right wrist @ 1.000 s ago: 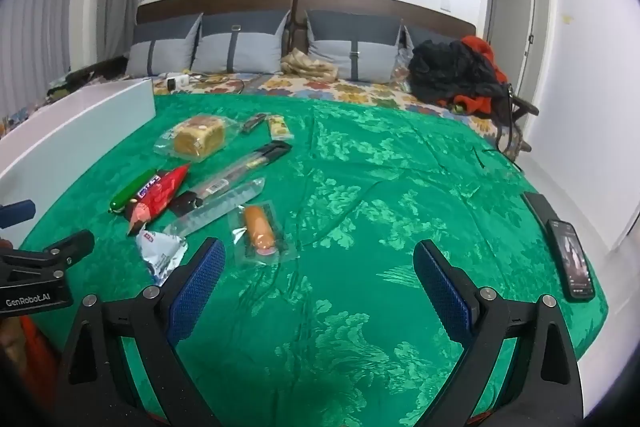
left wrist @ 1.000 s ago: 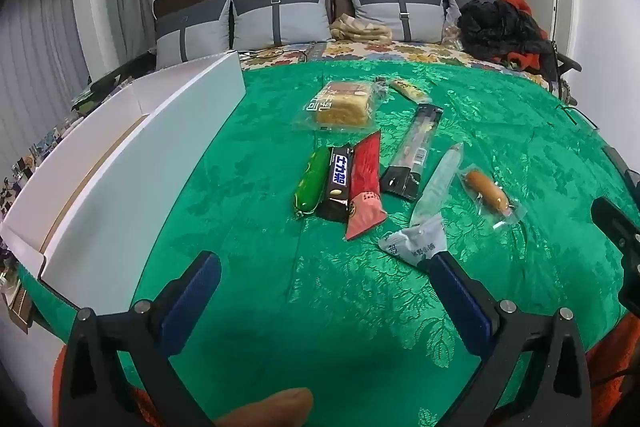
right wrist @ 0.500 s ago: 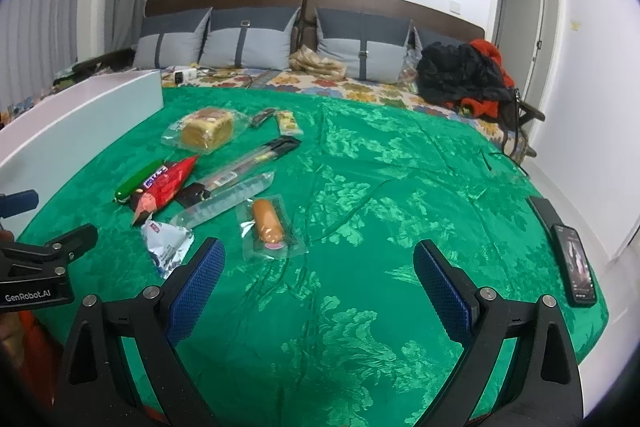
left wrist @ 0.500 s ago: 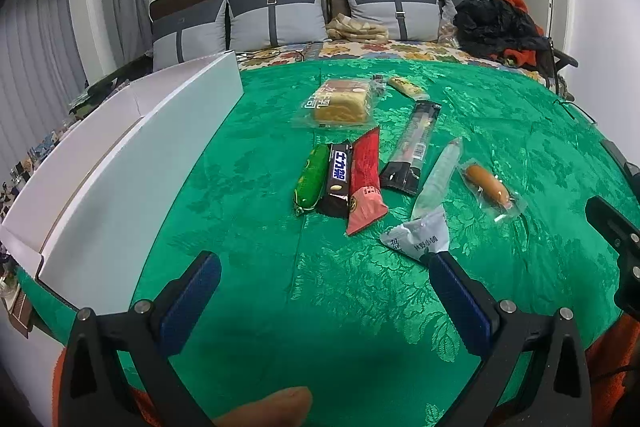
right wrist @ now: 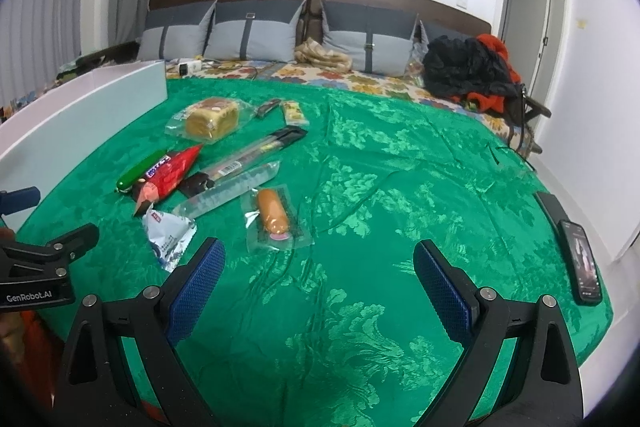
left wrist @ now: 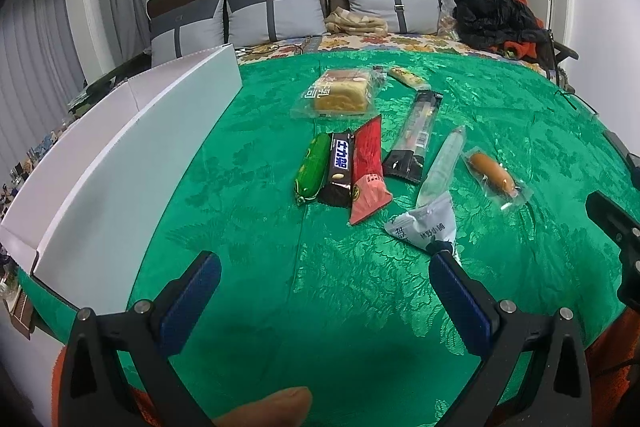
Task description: Organize snacks
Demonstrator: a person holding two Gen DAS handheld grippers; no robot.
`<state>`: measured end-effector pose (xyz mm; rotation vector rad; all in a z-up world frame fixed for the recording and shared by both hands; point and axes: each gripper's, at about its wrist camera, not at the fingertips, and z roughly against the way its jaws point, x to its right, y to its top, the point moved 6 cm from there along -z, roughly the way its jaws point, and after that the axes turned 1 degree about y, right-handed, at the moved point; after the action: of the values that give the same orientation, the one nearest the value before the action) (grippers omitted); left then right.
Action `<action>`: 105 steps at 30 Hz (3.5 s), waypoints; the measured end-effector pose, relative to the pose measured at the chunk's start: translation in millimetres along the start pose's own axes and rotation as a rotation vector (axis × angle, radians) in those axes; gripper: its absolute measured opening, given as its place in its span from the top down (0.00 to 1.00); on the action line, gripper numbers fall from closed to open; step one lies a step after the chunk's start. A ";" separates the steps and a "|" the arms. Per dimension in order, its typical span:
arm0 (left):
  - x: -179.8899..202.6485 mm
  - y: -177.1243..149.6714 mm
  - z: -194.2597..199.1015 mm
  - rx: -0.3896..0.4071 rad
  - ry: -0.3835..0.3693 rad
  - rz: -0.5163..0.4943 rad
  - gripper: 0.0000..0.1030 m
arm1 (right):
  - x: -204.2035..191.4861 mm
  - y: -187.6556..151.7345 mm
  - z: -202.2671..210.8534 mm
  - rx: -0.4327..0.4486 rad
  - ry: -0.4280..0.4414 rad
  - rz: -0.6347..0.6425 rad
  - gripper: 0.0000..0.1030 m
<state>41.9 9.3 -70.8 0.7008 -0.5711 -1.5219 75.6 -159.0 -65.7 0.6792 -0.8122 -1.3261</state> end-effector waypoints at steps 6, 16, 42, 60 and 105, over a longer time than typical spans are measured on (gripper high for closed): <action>-0.7 -0.6 -1.6 -0.005 0.001 0.003 0.00 | 0.3 -0.3 -0.6 -0.006 0.002 0.002 0.06; -6.6 -2.6 -6.1 -0.017 0.009 0.011 0.00 | 0.3 -0.6 -1.1 -0.008 0.004 0.001 0.06; -25.8 -19.6 -36.2 -0.132 0.008 0.066 0.00 | -0.1 -8.5 -7.4 -0.041 0.020 -0.003 0.06; -27.0 -34.5 -55.2 -0.225 -0.004 0.059 0.00 | -2.7 -34.0 -34.0 -0.194 0.085 -0.031 0.06; -51.0 76.1 -130.5 -0.303 -0.200 0.089 0.17 | -14.5 -57.1 -53.6 -0.317 0.148 -0.029 0.06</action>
<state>189.4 61.8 -101.0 0.2891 -0.4986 -1.5626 87.2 -153.5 -144.3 0.5302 -0.4610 -1.3752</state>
